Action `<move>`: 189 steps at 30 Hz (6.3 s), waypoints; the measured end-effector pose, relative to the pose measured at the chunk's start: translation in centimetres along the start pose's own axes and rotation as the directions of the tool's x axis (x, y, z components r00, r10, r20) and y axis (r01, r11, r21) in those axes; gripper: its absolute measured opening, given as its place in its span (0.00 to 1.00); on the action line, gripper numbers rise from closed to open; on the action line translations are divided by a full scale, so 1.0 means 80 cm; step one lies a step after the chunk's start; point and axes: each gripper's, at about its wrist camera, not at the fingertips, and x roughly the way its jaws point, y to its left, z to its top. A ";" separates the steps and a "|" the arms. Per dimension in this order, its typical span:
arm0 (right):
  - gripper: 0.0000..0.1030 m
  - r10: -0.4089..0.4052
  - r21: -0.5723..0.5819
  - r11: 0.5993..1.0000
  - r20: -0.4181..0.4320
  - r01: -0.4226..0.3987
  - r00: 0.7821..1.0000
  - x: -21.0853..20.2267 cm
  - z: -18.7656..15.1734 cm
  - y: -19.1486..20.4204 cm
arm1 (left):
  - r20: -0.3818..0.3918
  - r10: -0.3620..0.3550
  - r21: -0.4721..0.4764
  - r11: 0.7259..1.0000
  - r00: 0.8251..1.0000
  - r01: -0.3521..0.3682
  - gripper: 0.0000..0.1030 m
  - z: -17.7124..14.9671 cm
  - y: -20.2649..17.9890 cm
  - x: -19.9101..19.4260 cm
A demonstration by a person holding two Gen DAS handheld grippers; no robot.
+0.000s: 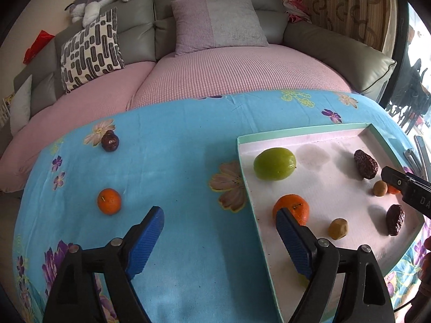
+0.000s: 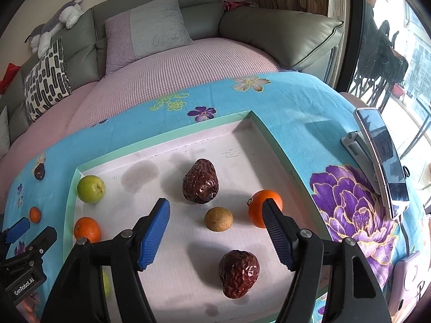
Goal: Organize fruits
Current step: 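Withdraw both open tools from the tray toward the mandarin and date on the bedspread, then grasp the last mandarin orange with the right tool while the left tool approaches the dark date, then grasp the dark red date with the left tool while the right tool lifts the mandarin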
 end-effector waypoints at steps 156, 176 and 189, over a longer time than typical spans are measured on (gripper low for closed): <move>0.36 0.346 -0.501 0.795 -0.090 -0.342 0.934 0.044 -0.051 0.364 | -0.135 0.212 -0.456 0.854 0.968 -0.251 1.00 -0.047 0.309 0.029; 0.36 0.324 -0.412 0.860 -0.011 -0.300 0.946 0.061 0.029 0.290 | -0.046 -0.057 -0.435 0.900 0.997 0.031 0.89 0.080 0.291 0.112; 0.35 0.308 -0.379 0.878 -0.018 -0.292 0.951 0.074 0.043 0.271 | -0.079 -0.111 -0.457 0.887 0.991 0.063 0.71 0.110 0.292 0.151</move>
